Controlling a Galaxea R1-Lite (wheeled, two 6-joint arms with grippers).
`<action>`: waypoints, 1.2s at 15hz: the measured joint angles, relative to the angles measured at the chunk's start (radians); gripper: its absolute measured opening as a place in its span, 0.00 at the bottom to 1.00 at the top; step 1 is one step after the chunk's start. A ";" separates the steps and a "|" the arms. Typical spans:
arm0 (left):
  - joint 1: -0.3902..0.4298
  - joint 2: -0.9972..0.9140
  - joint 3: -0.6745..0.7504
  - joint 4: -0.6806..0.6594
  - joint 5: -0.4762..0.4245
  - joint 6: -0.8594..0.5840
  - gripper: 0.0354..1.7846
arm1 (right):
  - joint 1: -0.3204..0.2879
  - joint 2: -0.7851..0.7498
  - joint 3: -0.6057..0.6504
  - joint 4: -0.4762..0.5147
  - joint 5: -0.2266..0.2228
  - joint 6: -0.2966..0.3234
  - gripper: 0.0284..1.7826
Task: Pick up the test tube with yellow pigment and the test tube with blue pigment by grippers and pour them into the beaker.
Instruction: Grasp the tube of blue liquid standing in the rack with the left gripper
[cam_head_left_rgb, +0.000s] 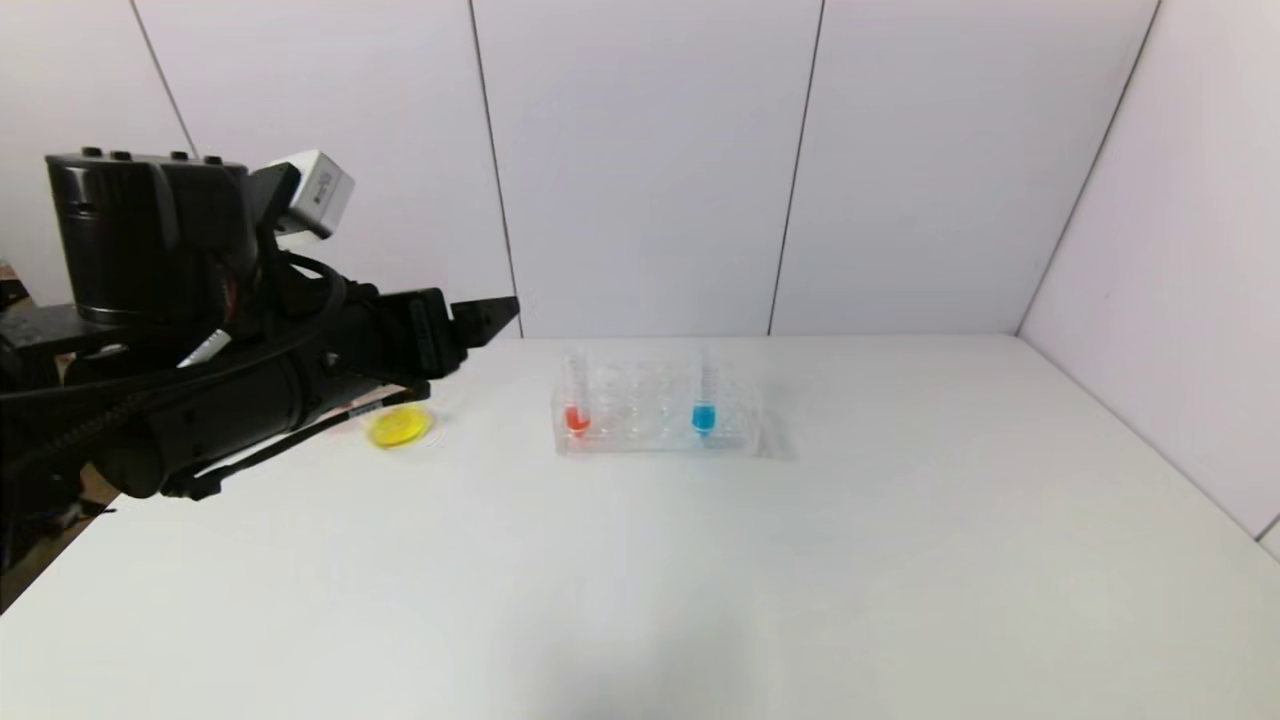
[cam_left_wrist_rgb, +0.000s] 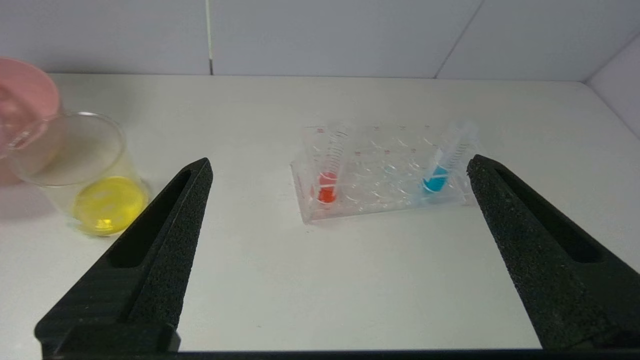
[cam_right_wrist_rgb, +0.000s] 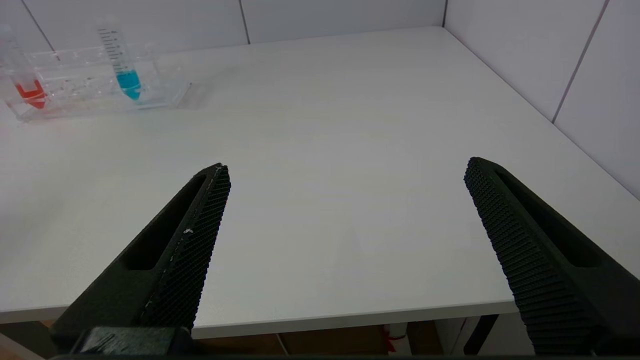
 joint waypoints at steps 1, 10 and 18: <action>-0.027 0.018 0.003 -0.011 0.001 -0.011 1.00 | 0.000 0.000 0.000 0.000 0.000 0.000 0.96; -0.174 0.387 -0.066 -0.349 0.083 -0.003 1.00 | 0.000 0.000 0.000 0.000 0.000 0.000 0.96; -0.266 0.693 -0.281 -0.469 0.221 0.034 1.00 | 0.000 0.000 0.000 0.000 0.000 0.000 0.96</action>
